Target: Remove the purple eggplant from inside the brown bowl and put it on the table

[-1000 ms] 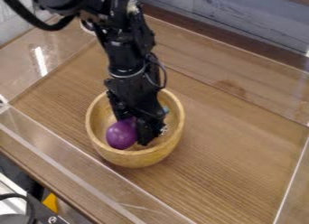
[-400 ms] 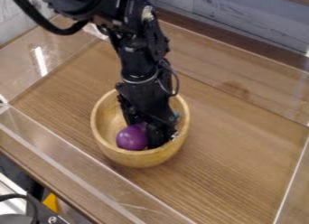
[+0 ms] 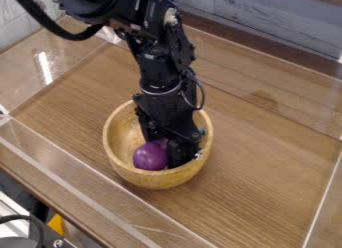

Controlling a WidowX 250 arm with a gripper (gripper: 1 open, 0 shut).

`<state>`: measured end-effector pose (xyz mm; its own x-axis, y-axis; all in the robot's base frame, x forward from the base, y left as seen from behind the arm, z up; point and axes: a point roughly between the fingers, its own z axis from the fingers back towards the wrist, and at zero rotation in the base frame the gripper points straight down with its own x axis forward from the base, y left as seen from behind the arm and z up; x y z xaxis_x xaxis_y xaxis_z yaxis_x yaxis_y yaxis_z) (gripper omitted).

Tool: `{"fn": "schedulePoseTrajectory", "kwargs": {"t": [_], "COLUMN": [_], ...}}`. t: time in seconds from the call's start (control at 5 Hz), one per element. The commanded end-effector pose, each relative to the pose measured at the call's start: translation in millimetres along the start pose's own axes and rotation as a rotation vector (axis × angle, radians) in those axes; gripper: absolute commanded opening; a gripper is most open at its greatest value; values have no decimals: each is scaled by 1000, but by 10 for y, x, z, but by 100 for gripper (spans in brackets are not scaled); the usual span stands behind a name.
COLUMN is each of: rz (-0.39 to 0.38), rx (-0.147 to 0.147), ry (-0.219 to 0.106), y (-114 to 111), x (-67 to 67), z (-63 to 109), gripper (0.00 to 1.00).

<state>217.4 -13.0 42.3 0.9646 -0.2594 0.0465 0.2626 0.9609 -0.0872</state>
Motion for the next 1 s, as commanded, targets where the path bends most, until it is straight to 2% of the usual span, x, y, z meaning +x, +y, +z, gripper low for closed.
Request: {"fn": "schedulePoseTrajectory", "kwargs": {"t": [0.0,0.4,0.8], "rz": [-54,-63,-100], "rx": [10,3,-2], "ry": [-68,-72,-75], "y": [89,164,42], "x": [130,97,121], "z": [177,224,370], "gripper": [0,0,0]}}
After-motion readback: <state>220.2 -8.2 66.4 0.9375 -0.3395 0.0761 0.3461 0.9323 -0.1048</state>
